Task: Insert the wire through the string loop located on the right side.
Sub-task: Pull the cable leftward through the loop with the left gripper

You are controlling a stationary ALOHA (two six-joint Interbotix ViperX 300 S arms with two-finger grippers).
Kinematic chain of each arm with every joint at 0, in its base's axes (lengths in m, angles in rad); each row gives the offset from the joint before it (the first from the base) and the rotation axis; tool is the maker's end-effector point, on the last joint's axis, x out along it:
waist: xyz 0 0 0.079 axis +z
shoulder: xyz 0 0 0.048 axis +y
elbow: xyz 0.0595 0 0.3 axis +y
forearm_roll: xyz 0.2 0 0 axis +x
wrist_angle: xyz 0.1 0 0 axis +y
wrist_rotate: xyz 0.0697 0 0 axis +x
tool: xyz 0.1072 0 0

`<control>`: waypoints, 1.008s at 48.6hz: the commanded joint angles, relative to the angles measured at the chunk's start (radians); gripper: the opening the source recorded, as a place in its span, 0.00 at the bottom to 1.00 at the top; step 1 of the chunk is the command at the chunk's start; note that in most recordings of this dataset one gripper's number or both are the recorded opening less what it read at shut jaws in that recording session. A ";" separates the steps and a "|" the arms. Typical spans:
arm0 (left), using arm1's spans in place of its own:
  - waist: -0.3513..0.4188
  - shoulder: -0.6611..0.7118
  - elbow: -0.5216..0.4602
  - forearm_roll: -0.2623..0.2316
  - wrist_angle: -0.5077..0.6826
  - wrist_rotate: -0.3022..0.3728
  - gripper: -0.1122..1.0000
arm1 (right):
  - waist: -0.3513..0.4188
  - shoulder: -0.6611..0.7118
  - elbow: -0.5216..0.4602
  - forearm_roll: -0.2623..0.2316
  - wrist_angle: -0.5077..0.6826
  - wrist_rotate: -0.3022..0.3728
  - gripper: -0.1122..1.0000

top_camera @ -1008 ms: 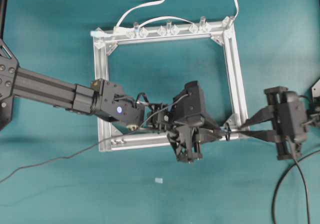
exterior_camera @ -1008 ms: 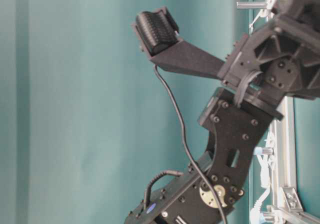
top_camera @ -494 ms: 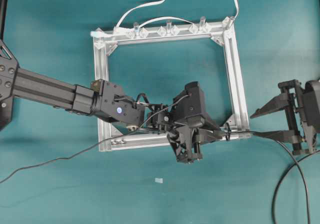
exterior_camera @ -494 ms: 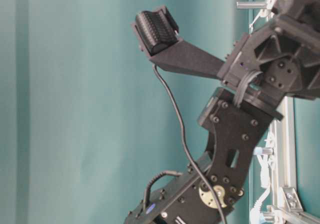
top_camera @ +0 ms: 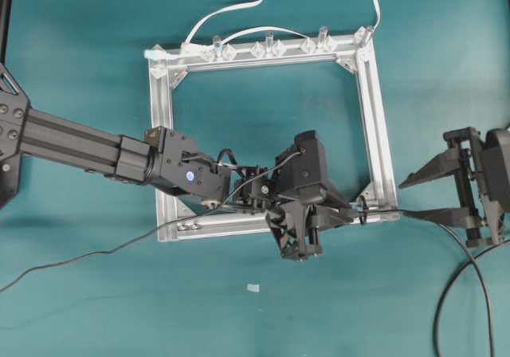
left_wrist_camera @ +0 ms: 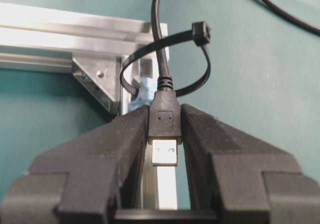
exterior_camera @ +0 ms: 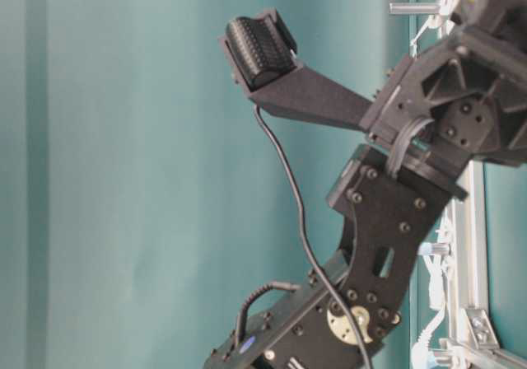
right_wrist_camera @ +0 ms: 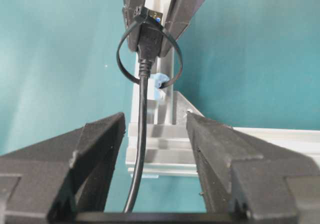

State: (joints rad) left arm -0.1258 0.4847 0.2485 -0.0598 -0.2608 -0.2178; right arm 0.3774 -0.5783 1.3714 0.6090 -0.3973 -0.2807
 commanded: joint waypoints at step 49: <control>-0.094 -0.538 0.520 -0.002 0.192 -0.044 0.30 | 0.003 0.152 -0.064 0.002 -0.026 0.000 0.69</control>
State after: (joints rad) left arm -0.2010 -0.0092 0.7624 -0.0598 -0.0813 -0.2424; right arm 0.3774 -0.4264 1.3284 0.6090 -0.4111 -0.2792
